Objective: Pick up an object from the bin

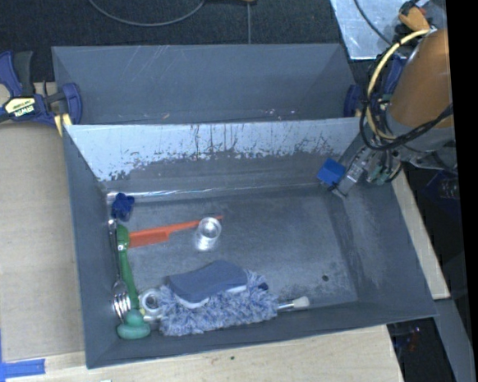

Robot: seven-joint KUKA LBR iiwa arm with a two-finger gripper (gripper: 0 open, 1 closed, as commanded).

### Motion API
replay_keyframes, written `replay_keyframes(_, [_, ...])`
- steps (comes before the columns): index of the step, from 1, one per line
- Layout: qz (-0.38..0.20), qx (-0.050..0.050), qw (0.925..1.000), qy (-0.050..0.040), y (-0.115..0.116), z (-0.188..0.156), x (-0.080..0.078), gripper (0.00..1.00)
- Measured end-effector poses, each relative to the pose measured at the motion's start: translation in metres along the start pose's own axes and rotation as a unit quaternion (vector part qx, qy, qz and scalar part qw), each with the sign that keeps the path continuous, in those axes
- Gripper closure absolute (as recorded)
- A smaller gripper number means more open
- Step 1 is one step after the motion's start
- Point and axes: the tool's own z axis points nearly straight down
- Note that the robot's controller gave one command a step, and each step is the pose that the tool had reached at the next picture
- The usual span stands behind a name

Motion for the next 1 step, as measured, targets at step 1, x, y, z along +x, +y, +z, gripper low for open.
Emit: replay_keyframes(1, [-0.001,0.0,1.0,-0.0002,0.0001,-0.0127,-0.0002,1.0])
